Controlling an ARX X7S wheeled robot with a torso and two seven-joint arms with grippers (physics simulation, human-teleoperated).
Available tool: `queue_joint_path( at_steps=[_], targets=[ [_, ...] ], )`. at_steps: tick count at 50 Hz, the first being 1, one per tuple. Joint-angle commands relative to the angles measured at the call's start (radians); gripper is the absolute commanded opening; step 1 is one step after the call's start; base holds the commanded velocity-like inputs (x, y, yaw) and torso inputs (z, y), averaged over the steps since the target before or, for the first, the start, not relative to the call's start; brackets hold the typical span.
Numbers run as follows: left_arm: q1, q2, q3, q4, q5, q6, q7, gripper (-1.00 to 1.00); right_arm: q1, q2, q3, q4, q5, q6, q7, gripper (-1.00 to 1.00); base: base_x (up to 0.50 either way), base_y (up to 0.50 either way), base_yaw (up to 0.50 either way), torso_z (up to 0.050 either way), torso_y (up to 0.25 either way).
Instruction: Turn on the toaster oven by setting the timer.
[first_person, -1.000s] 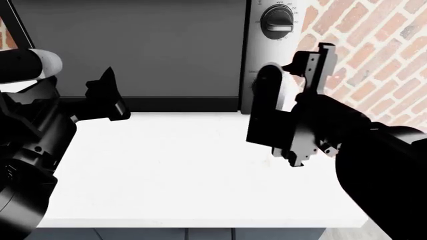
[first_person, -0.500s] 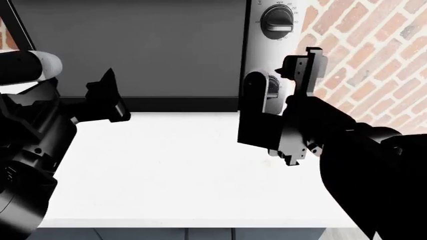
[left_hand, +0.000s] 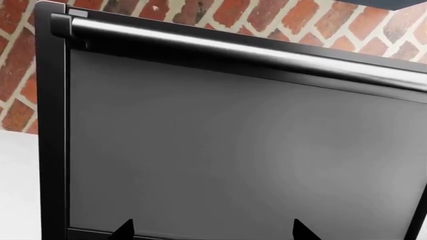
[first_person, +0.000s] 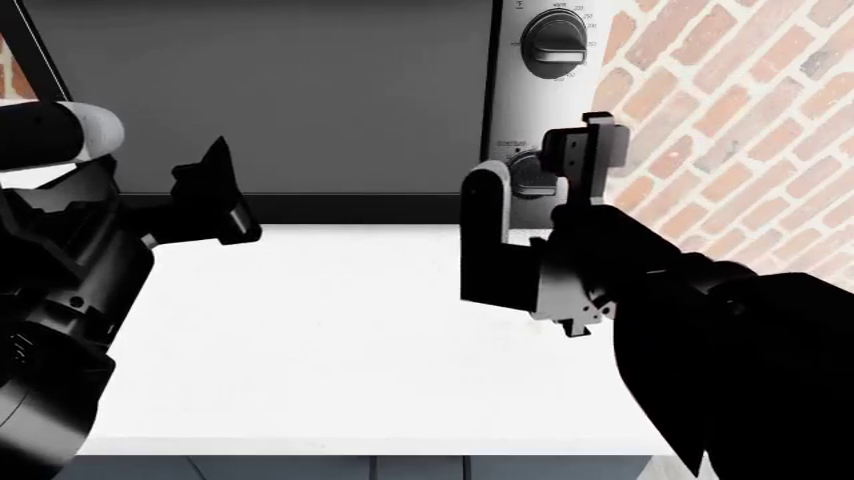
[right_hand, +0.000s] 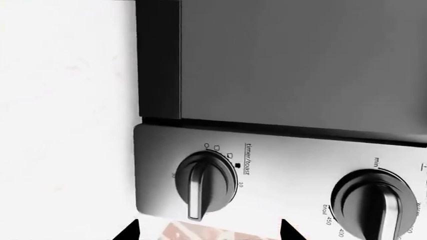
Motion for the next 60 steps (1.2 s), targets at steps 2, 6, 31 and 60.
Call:
queue_joint_path(
  at_steps=[2,6,31,60],
  targets=[
    [0.001,-0.006,0.001,-0.002,-0.004,0.008,-0.003,1.00,-0.003,-0.016,-0.044,0.026,-0.010,-0.004,0.005,1.00,0.00,0.00,0.00,0.000,0.000],
    [0.002,-0.007,0.002,-0.003,-0.005,0.011,-0.004,1.00,-0.001,-0.019,-0.045,0.032,-0.008,-0.004,0.004,1.00,0.00,0.00,0.00,0.000,0.000],
    [0.008,-0.014,0.011,-0.002,-0.007,0.024,-0.004,1.00,-0.020,-0.065,-0.096,0.100,-0.037,0.008,0.038,1.00,0.00,0.00,0.00,0.000,0.000],
    [0.013,-0.020,0.021,-0.003,-0.009,0.040,-0.009,1.00,-0.016,-0.104,-0.132,0.155,-0.051,0.007,0.052,1.00,0.00,0.00,0.00,0.000,0.000]
  ],
)
